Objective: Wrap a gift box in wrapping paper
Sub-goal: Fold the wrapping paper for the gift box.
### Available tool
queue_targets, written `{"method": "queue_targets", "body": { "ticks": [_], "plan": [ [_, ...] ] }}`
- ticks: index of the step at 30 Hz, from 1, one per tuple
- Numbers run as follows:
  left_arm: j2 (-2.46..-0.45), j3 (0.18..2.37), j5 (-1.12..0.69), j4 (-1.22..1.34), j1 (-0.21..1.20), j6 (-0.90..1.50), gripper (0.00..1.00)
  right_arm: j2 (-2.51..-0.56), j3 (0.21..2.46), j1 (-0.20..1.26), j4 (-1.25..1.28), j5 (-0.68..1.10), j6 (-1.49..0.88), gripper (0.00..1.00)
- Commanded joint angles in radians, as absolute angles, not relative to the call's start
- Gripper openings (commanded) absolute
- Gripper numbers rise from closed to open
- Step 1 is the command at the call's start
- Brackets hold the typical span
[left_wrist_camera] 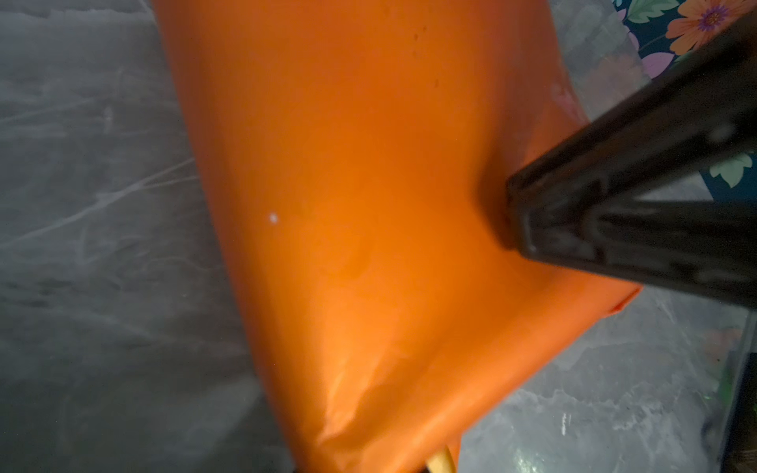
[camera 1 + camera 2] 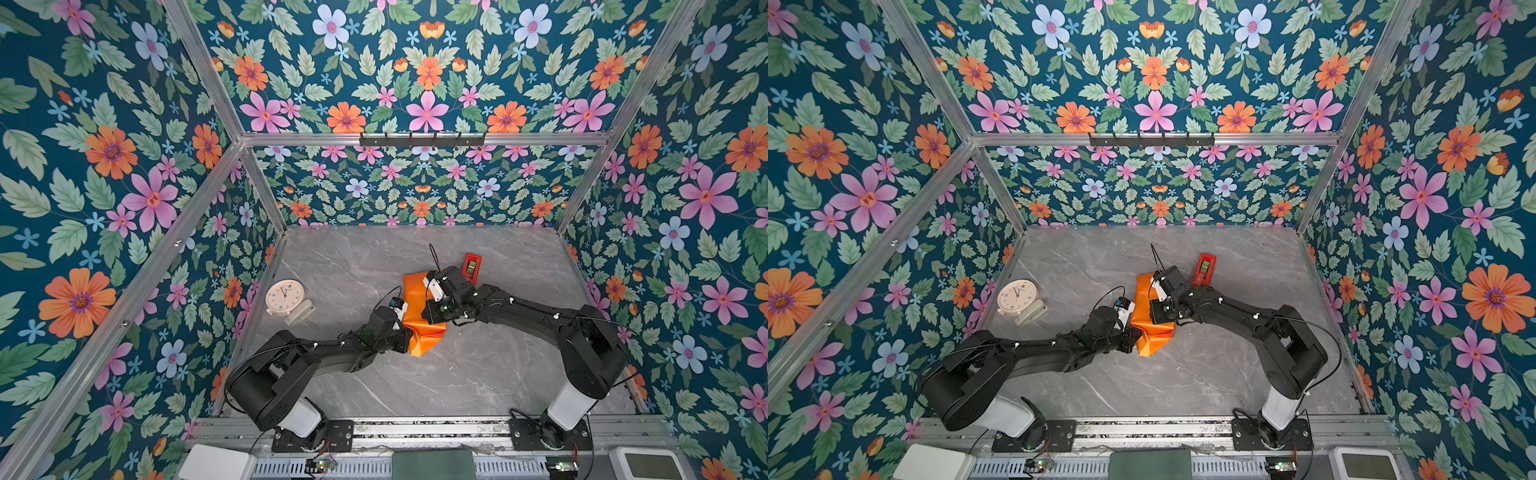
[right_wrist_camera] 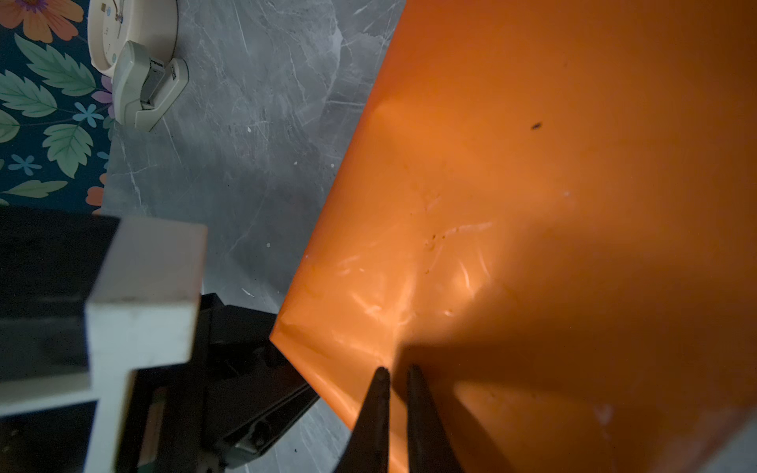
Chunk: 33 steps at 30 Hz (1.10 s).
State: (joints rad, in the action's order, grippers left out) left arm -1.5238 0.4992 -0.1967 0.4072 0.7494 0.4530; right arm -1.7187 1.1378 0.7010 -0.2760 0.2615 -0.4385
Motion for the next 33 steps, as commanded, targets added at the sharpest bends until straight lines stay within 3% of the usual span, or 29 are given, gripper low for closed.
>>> {"method": "queue_targets", "body": {
  "ticks": [1, 33],
  "plan": [
    [-1.544, 0.499, -0.192, 0.477, 0.753, 0.471, 0.17, -1.732, 1.131, 0.703, -0.346, 0.259, -0.433, 0.13],
    [-1.623, 0.476, -0.161, 0.563, 0.776, 0.463, 0.24, -1.725, 1.128, 0.703, -0.355, 0.255, -0.431, 0.13]
  ]
}}
